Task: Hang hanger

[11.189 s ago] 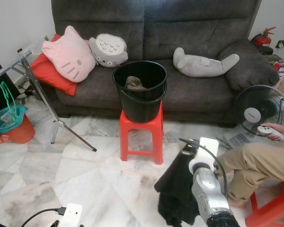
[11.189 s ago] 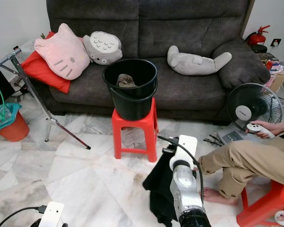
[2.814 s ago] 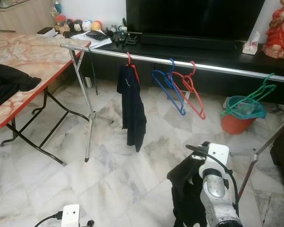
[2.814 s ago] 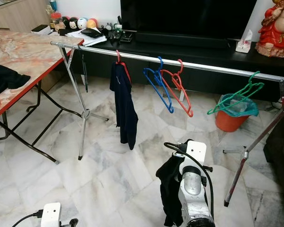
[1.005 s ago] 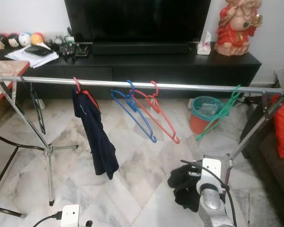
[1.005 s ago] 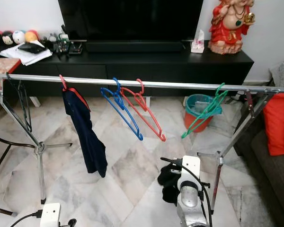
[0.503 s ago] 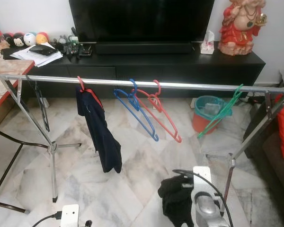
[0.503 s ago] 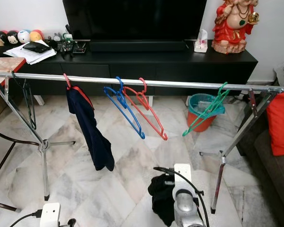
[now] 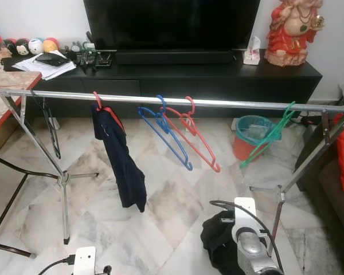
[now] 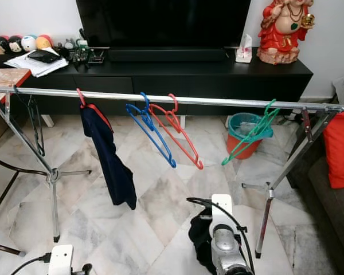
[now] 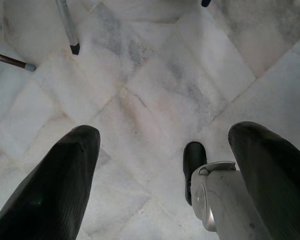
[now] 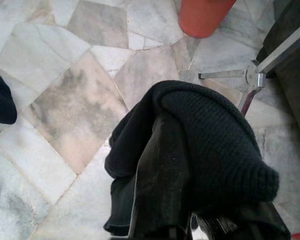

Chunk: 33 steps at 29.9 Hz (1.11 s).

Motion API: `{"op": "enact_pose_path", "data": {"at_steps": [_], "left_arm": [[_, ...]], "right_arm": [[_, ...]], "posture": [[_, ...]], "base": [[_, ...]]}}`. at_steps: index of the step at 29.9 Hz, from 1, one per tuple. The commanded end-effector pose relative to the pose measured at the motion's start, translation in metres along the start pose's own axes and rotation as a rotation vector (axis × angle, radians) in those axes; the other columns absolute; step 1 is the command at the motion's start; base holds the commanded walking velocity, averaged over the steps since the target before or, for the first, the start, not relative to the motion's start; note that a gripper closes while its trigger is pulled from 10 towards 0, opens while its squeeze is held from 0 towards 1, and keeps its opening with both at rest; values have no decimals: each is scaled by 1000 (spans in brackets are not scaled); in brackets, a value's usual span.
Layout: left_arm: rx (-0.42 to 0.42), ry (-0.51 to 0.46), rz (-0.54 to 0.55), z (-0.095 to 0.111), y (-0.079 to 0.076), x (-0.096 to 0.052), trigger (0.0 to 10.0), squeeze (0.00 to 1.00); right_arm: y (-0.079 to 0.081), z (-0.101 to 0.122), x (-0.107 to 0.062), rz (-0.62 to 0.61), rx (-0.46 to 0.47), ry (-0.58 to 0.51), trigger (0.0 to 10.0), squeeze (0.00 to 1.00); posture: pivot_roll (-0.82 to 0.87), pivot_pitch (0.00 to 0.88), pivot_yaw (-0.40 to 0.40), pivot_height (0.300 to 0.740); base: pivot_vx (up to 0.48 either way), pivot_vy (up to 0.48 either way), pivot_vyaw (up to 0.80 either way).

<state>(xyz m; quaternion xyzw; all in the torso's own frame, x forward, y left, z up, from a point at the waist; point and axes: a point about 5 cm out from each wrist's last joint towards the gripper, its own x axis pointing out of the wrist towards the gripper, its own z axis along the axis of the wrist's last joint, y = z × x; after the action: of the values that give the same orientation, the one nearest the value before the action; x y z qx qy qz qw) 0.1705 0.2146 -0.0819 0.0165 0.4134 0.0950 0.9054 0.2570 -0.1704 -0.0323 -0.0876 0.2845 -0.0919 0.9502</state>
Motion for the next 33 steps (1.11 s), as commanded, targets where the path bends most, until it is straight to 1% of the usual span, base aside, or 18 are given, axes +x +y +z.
{"op": "enact_pose_path", "data": {"at_steps": [1,15,33], "left_arm": [[21,13,2,-3,1,-1,10000,0],[32,15,-1,-4,1,-1,10000,0],[41,15,0,-5,1,-1,10000,0]], "right_arm": [[3,5,1,12,-17,-26,10000,0],[3,4,0,10,-26,-28,10000,0],[4,-1,-1,15,-47,-13,10000,0]], "posture": [[9,0,10,740],[6,0,9,740],[4,0,8,740]], "base": [[0,0,0],[0,0,0],[0,-324,0]]}}
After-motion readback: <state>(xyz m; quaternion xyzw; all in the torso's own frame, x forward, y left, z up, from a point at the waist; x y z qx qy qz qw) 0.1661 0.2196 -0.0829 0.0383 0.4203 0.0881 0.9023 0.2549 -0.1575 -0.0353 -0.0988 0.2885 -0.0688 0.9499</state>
